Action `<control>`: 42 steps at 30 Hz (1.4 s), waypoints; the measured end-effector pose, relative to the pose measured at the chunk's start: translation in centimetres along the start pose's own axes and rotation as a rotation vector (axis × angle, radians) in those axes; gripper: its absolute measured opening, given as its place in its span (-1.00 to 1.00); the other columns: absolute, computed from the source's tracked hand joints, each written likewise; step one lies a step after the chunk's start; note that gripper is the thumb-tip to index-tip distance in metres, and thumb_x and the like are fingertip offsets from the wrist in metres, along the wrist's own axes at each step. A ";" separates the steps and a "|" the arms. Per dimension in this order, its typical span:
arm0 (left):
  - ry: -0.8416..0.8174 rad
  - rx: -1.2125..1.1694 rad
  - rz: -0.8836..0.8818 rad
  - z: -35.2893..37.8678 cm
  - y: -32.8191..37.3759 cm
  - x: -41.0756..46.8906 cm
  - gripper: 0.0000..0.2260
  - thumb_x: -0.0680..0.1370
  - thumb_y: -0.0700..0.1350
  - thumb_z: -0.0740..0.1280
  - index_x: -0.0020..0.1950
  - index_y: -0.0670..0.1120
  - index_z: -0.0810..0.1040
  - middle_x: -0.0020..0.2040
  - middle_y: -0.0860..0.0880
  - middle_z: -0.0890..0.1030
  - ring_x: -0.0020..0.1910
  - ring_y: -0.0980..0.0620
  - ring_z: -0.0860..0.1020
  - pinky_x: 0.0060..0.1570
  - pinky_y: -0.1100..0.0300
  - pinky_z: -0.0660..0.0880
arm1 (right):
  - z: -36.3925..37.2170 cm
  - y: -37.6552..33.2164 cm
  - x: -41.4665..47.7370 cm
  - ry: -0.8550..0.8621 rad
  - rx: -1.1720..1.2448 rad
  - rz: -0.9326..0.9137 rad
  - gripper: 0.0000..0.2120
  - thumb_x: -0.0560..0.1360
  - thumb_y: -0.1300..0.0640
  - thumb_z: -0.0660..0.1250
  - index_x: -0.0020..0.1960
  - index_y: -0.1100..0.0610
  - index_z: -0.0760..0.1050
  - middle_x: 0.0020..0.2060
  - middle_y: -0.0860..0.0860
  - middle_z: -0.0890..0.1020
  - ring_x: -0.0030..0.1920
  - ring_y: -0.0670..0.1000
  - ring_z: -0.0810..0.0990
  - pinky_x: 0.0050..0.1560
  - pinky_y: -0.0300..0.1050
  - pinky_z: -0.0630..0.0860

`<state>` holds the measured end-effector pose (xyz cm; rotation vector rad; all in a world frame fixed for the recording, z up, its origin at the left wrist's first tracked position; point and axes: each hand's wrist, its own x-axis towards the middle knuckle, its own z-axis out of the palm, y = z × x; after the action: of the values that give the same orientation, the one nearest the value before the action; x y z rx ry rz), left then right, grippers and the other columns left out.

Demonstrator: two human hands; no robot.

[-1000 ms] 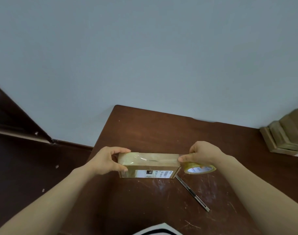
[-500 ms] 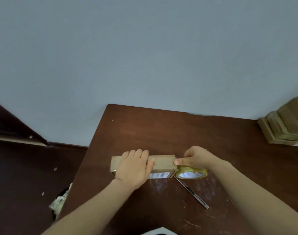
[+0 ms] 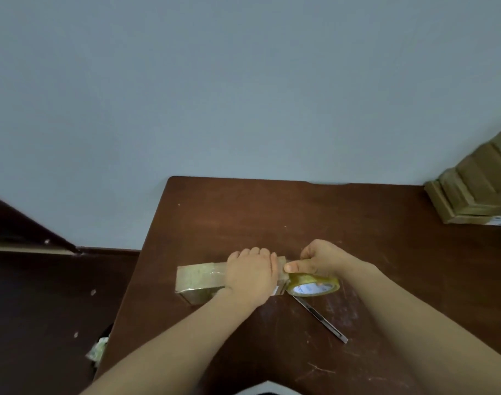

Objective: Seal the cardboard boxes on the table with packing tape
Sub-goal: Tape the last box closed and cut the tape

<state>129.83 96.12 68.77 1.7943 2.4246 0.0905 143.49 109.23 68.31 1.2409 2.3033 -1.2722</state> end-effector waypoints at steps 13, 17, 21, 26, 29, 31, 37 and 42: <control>-0.022 0.055 -0.042 -0.7 -5.5 0.1 -0.61 0.65 0.06 -0.10 -0.04 0.06 0.51 -0.10 0.07 0.60 -0.06 0.04 0.56 0.04 0.11 0.33 | 0.5 0.4 0.5 0.004 0.068 0.016 -0.37 0.04 -0.54 0.36 -0.49 0.07 0.46 -0.60 -0.11 0.44 -0.54 -0.15 0.43 -0.39 -0.23 0.33; 0.051 -0.061 -0.022 -1.0 -7.7 -0.9 -0.64 0.66 -0.01 0.01 0.07 -0.02 0.59 -0.02 0.02 0.64 0.00 -0.02 0.58 0.15 0.10 0.37 | 0.5 0.2 0.2 -0.015 0.072 0.003 -0.37 0.02 -0.55 0.34 -0.55 0.05 0.46 -0.63 -0.12 0.44 -0.57 -0.19 0.41 -0.45 -0.27 0.30; -0.019 -0.017 -0.273 -1.3 -11.0 -2.0 -0.62 0.64 0.03 -0.07 -0.17 0.04 0.48 -0.20 0.05 0.58 -0.11 0.00 0.58 -0.03 0.10 0.37 | 0.6 -0.1 0.5 0.021 0.061 -0.022 -0.35 0.05 -0.54 0.34 -0.44 0.07 0.42 -0.56 -0.06 0.37 -0.48 -0.07 0.38 -0.40 -0.22 0.24; -0.065 0.037 -0.172 -0.4 -5.4 0.0 -0.49 0.64 0.14 -0.15 0.15 0.00 0.55 0.08 0.00 0.61 0.14 -0.01 0.52 0.33 0.04 0.21 | 0.6 -0.6 0.3 0.005 0.080 0.008 -0.36 0.04 -0.52 0.35 -0.42 0.09 0.51 -0.58 -0.10 0.50 -0.50 -0.16 0.48 -0.35 -0.21 0.39; -0.038 0.091 -0.122 0.2 -3.6 0.6 -0.53 0.65 0.08 -0.13 0.10 0.00 0.56 0.07 0.01 0.61 0.08 -0.04 0.53 0.19 0.08 0.30 | 0.9 -0.6 0.4 0.022 0.095 0.005 -0.36 0.12 -0.47 0.38 -0.35 0.15 0.56 -0.53 -0.07 0.53 -0.44 -0.11 0.51 -0.30 -0.16 0.42; -0.060 0.082 -0.129 0.5 -3.0 0.5 -0.52 0.65 0.07 -0.12 0.09 -0.01 0.58 0.06 -0.01 0.62 0.08 -0.04 0.54 0.25 0.04 0.28 | 0.9 -0.5 0.2 0.018 0.070 0.009 -0.39 0.19 -0.43 0.40 -0.33 0.16 0.57 -0.51 -0.06 0.54 -0.42 -0.08 0.52 -0.29 -0.15 0.43; 0.055 0.011 0.048 0.3 -2.1 0.8 -0.60 0.63 0.07 -0.03 0.09 0.00 0.58 0.03 0.02 0.63 0.04 -0.02 0.56 0.09 0.08 0.31 | 1.0 -0.5 0.2 0.037 0.068 0.004 -0.42 0.19 -0.44 0.39 -0.43 0.10 0.44 -0.60 -0.11 0.42 -0.49 -0.09 0.41 -0.38 -0.20 0.31; -0.274 0.000 0.277 -0.9 -4.4 0.6 -0.29 0.44 0.25 0.22 0.52 0.02 0.15 0.38 0.06 0.36 0.35 0.05 0.31 0.37 0.07 0.05 | 0.8 -1.0 -0.3 0.011 0.037 -0.005 -0.41 0.14 -0.46 0.40 -0.47 0.08 0.40 -0.59 -0.09 0.40 -0.48 -0.07 0.41 -0.36 -0.17 0.32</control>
<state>125.41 95.40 69.06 1.9833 1.9839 -0.1220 142.81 108.20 68.60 1.2580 2.3024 -1.3184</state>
